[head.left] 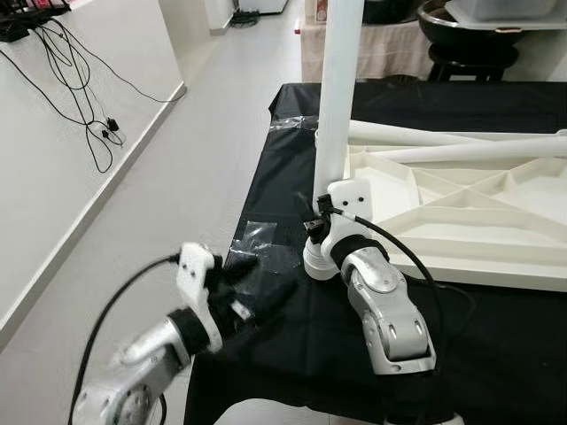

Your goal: Building children table

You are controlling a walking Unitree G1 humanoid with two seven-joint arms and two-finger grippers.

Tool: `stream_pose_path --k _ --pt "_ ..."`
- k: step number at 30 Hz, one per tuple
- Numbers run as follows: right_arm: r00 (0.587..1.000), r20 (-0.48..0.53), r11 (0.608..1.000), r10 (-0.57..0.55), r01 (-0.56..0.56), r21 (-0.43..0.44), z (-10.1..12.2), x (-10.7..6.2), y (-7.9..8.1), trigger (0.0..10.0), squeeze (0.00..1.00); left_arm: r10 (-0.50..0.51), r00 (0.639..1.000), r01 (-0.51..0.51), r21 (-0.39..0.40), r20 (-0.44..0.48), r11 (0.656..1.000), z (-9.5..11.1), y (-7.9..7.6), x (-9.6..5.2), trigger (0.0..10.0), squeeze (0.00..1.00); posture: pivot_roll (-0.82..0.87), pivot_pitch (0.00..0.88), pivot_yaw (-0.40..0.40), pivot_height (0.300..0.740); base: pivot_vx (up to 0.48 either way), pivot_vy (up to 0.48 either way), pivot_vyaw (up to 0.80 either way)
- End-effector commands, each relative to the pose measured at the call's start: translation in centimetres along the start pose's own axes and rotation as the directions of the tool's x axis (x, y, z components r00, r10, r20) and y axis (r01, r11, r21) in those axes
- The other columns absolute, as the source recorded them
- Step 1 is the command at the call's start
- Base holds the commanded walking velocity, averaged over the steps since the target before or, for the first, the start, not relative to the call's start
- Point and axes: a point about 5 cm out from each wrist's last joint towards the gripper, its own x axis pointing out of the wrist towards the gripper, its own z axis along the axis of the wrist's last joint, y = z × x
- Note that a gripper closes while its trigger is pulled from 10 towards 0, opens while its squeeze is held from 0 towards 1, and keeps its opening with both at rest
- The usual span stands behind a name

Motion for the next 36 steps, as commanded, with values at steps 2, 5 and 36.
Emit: stream_pose_path --k 2,5,36 --pt "0.977 0.044 0.977 0.207 -0.209 0.043 1.0 0.3 0.3 10.0 1.00 0.002 1.000 -0.001 0.045 -0.031 0.999 -0.7 -0.1 -0.5 10.0 0.00 0.11 0.196 0.093 0.740 0.000 0.000 0.00" --pt "0.931 0.054 0.932 0.362 -0.361 -0.023 1.9 0.6 -0.2 10.0 0.80 0.016 0.999 -0.014 0.062 -0.033 0.998 -1.2 -0.3 -0.7 10.0 0.00 0.11 0.196 0.091 0.740 0.000 0.000 0.00" --pt "0.637 -0.184 0.621 0.748 -0.771 -0.141 2.3 0.0 -6.2 0.0 0.00 0.199 0.976 -0.213 0.206 0.087 0.955 -1.7 -0.7 -2.4 10.0 0.00 0.13 0.219 0.079 0.740 0.000 0.000 0.00"
